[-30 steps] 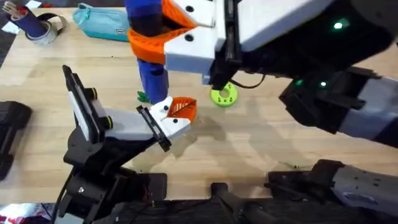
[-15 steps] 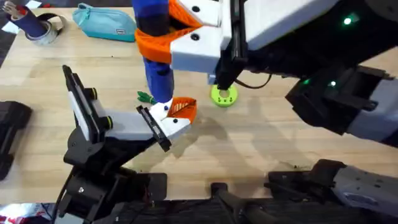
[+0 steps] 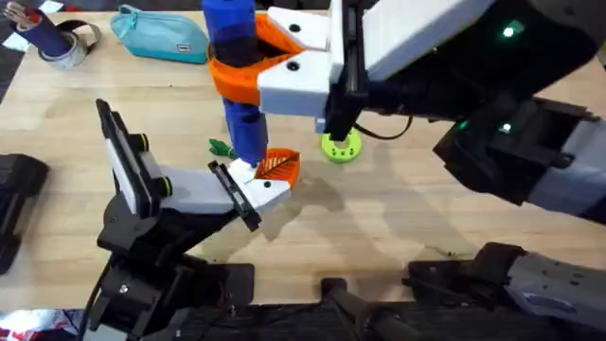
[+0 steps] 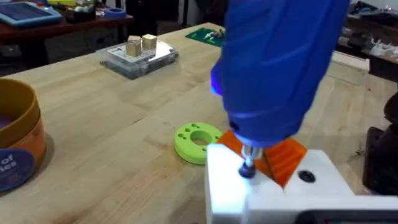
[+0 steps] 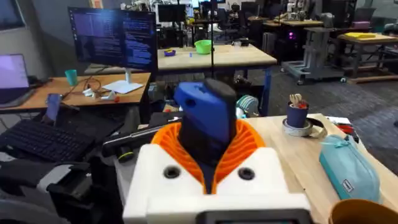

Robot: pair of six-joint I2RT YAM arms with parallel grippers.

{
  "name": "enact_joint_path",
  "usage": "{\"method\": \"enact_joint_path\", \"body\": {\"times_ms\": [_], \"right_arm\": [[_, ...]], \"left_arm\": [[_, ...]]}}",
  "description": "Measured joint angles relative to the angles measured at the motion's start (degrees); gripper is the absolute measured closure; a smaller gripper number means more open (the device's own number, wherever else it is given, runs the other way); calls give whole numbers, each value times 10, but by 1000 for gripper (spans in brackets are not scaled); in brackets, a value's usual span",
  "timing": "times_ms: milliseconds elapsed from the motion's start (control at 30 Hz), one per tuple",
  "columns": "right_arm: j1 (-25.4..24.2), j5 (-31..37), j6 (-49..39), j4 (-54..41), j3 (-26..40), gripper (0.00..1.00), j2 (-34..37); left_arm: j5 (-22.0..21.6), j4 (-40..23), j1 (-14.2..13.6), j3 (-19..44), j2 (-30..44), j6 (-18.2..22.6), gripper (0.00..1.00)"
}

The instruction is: Pick up the gripper from the table and insert it into the empty holder that is missing its gripper. Then pick up a screw, insert it into the mounting hole, and use the screwdriver to tighten it. Finally, clean up the table by picking up the vegetable and placing it into the bucket.

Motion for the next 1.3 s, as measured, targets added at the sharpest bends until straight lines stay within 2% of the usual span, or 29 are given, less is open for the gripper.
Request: {"method": "enact_joint_path", "body": {"times_ms": [1300], "right_arm": [[3,5,0,9,0,968,11]], "left_arm": [[0,-1,0,0,0,-1,990]]}}
